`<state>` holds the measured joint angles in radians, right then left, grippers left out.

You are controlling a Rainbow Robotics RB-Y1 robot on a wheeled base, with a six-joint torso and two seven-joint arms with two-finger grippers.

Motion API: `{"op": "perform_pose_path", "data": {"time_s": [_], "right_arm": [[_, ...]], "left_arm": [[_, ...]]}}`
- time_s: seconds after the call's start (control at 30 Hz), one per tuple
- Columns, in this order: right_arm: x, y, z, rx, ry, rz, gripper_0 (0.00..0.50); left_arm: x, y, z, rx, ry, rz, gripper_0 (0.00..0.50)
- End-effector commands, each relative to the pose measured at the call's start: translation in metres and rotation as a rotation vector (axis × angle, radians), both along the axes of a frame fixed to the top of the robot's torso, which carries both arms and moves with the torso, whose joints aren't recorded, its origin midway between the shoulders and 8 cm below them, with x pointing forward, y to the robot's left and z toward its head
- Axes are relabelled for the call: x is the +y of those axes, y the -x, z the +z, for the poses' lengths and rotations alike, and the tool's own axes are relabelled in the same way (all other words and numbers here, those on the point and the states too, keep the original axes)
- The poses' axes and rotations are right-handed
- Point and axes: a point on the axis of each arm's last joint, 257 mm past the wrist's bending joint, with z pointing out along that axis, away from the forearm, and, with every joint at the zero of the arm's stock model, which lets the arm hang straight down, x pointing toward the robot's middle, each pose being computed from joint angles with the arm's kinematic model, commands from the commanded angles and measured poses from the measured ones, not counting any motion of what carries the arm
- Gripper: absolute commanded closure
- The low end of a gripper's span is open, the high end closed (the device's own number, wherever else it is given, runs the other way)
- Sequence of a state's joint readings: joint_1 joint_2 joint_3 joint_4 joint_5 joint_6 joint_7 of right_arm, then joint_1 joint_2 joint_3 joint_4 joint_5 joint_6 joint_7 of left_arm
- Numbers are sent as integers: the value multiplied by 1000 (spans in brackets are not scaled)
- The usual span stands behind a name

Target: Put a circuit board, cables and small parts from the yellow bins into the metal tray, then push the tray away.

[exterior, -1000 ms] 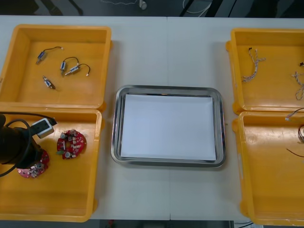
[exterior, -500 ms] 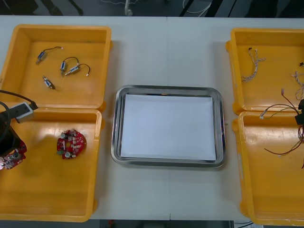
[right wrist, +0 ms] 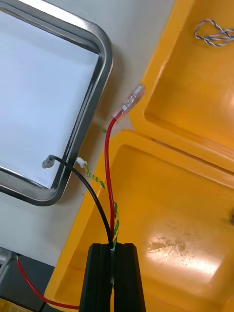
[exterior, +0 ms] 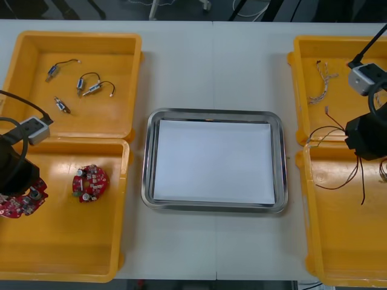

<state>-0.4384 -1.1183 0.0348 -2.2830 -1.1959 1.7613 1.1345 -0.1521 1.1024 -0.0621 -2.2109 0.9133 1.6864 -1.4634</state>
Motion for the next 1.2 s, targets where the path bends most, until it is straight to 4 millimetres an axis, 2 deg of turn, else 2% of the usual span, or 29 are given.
{"op": "perform_pose_path", "data": {"time_s": [0.03, 0.3, 0.57, 0.7, 0.97, 1.2], "right_arm": [[5, -12, 13, -49, 87, 88, 500], [21, -20, 11, -70, 77, 165, 500], [17, -25, 12, -87, 153, 290, 500], [17, -23, 7, -79, 185, 349, 500], [30, -21, -2, -83, 197, 398, 500], [40, -17, -12, -74, 203, 416, 500]], "left_arm": [[-37, -10, 33, -74, 30, -9, 500], [-88, -8, 44, -90, 89, 32, 500], [-135, -13, 45, -125, 146, 68, 500], [-161, -14, 44, -136, 175, 93, 500], [-209, -19, 38, -164, 227, 143, 500], [-249, -31, 27, -186, 247, 190, 500]]}}
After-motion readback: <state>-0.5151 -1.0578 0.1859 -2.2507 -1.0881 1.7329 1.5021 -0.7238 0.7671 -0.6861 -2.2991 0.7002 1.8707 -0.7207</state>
